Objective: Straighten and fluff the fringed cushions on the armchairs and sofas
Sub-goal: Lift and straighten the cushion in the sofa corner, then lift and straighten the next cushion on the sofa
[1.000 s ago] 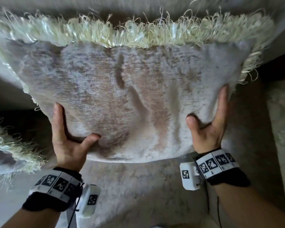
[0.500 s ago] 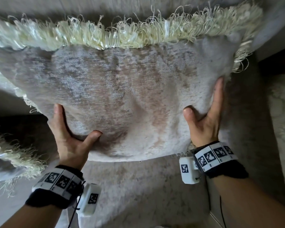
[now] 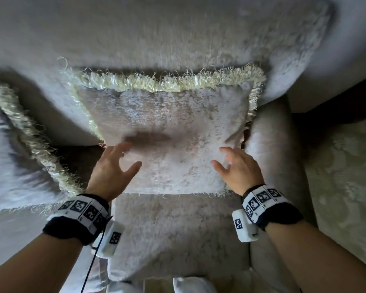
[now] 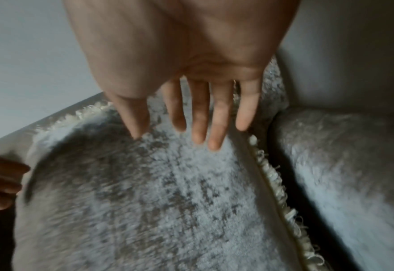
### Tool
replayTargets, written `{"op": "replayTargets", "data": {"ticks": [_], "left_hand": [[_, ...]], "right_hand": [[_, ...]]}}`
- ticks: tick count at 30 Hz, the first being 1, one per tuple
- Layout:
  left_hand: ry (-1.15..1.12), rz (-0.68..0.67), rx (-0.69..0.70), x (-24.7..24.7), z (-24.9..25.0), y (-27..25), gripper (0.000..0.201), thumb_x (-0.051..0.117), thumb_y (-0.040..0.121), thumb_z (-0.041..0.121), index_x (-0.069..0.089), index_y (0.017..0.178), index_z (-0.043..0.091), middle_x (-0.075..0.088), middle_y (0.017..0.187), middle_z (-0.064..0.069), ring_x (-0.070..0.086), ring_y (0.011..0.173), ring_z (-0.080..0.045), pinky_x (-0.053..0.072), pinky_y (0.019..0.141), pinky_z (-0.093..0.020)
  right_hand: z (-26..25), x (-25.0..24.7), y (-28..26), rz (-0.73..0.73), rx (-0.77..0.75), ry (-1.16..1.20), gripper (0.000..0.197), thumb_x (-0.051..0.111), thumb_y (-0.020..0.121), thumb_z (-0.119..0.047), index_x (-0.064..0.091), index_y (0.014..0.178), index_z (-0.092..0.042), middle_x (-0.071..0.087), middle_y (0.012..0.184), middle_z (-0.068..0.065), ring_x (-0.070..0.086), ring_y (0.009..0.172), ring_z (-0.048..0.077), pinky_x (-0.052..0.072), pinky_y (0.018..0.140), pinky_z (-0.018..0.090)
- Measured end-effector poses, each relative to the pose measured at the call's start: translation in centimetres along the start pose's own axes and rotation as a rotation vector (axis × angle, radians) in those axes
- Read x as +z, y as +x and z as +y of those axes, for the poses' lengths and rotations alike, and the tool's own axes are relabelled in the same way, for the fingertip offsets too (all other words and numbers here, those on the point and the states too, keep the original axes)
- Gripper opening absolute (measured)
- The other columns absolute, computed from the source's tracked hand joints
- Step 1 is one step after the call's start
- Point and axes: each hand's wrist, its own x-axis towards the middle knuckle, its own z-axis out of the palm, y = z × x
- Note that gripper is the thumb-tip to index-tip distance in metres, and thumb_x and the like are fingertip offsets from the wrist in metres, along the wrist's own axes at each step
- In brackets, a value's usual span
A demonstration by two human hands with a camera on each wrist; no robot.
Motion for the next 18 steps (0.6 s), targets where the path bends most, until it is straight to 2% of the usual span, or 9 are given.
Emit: {"op": "replayTargets", "data": {"ticks": [2,5,13,18], "left_hand": [[0.036,-0.184,0.023,-1.2,1.5,-1.1,0.053,0.072,0.087,0.043,0.054,0.135,0.03,0.06,0.127,-0.001,0.063,0.109,-0.016,0.05,0.098,-0.042],[0.124,-0.343,0.077,-2.8,3.6,-2.6,0.056,0.068,0.088,0.051,0.05,0.139,0.035,0.063,0.124,0.006,0.064,0.107,-0.011,0.05,0.098,-0.039],[0.241,-0.378,0.255,-8.4,7.0,-8.8,0.052,0.063,0.091,0.053,0.049,0.139,0.037,0.065,0.124,0.008,0.063,0.108,-0.013,0.05,0.098,-0.038],[0.31,-0.366,0.314,-13.4,7.6,-12.8,0.053,0.061,0.092,0.055,0.046,0.141,0.039,0.065,0.127,0.009,0.06,0.117,-0.016,0.049,0.101,-0.042]], "right_hand": [[-1.4,-1.9,-1.3,-0.134,-0.019,-0.109,0.058,0.049,0.094,-0.061,0.052,0.14,-0.027,0.064,0.127,0.002,0.063,0.112,0.025,0.052,0.093,0.038],[-3.8,-4.4,-3.6,-0.178,-0.057,-0.189,0.055,0.049,0.096,-0.058,0.051,0.14,-0.026,0.063,0.127,0.002,0.062,0.112,0.027,0.052,0.091,0.039],[-10.3,-8.4,-12.9,-0.159,-0.051,-0.258,0.052,0.051,0.096,-0.054,0.052,0.138,-0.024,0.067,0.119,0.003,0.063,0.11,0.027,0.053,0.087,0.039],[-13.7,-10.8,-19.2,-0.144,-0.041,-0.284,0.053,0.052,0.097,-0.052,0.05,0.142,-0.024,0.064,0.131,0.004,0.06,0.119,0.027,0.049,0.092,0.039]]}}
